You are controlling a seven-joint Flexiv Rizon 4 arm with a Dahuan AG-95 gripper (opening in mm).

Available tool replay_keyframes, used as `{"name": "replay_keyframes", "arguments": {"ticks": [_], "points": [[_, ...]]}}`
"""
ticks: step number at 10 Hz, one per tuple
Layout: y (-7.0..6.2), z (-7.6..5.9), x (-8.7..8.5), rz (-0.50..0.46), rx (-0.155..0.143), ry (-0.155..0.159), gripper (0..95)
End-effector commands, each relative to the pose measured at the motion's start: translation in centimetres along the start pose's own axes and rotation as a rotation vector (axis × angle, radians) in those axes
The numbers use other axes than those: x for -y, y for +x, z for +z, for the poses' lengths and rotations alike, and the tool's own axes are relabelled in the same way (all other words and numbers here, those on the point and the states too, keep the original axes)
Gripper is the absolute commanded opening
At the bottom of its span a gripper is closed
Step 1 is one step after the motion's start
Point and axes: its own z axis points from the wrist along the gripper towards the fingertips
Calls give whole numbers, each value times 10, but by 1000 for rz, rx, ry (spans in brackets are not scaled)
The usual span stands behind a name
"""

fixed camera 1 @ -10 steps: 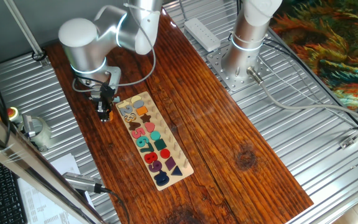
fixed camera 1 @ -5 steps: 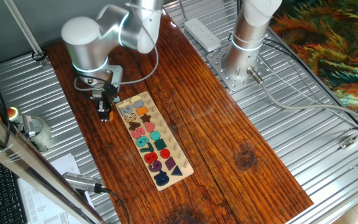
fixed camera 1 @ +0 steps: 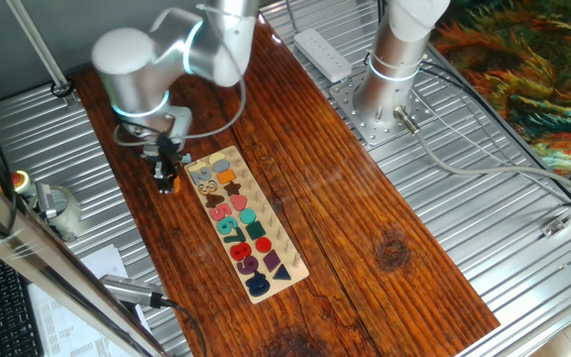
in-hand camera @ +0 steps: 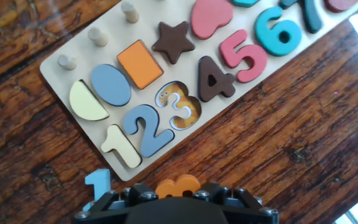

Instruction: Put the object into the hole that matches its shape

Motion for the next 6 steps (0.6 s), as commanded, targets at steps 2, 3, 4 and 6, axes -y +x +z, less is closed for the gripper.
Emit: {"name": "replay_keyframes", "arguments": {"ticks": [2, 3, 4, 6], "points": [[-1, 2, -2, -109, -74, 38, 570], [-1, 2, -2, -113, -80, 40, 570], [-1, 3, -2, -118, -84, 41, 570], [0, 8, -1, -117, -91, 49, 570]]}}
